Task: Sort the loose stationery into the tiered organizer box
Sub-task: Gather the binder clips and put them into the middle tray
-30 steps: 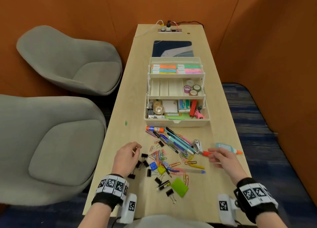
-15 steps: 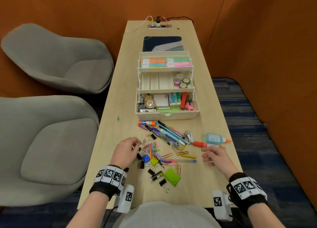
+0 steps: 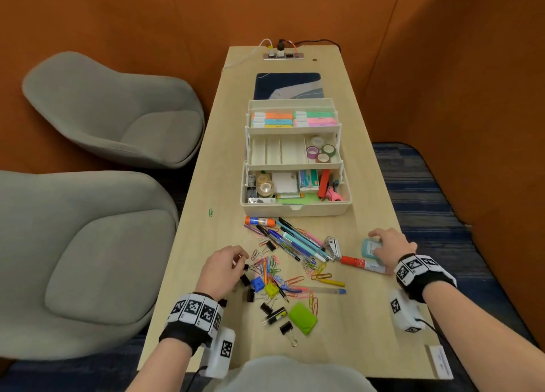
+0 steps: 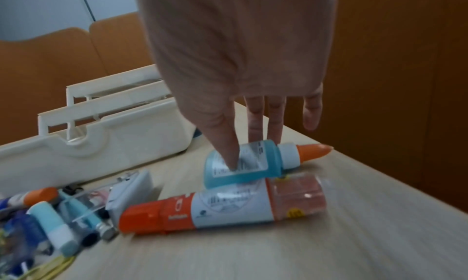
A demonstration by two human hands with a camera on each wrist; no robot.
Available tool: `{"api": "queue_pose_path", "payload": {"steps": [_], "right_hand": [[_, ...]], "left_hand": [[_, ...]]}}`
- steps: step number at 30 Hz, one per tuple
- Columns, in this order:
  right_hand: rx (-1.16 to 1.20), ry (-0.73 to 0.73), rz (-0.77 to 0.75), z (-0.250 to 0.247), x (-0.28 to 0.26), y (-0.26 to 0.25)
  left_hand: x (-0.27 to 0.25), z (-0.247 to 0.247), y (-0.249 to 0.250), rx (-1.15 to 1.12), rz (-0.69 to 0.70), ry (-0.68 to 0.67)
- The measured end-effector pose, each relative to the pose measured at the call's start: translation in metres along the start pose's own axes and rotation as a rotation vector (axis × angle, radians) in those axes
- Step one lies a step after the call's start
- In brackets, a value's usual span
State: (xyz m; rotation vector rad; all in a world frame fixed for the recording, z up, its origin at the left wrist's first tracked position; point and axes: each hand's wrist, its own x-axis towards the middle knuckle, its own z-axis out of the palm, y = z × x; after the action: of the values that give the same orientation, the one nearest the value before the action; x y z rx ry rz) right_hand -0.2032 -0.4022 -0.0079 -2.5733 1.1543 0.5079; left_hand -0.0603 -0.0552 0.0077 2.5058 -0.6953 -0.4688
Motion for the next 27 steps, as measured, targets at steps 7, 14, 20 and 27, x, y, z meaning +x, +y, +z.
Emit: {"api": "queue_pose_path", "payload": {"steps": [7,14,20,27], "right_hand": [[0.03,-0.018,0.008,-0.005,0.003,-0.004],[0.55,0.149,0.095,-0.013,-0.016,0.005],[1.119,-0.026,0.201,-0.028,-0.041,-0.016],[1.487,-0.474,-0.041,-0.079,-0.017,-0.102]], "left_hand": [[0.011,0.009,-0.001,0.034,0.004,0.011],[0.06,0.028,0.023,0.374,0.201,0.033],[0.1,0.024,0.036,0.684,0.213,-0.068],[0.108,0.027,0.039,0.822,0.218,-0.109]]}}
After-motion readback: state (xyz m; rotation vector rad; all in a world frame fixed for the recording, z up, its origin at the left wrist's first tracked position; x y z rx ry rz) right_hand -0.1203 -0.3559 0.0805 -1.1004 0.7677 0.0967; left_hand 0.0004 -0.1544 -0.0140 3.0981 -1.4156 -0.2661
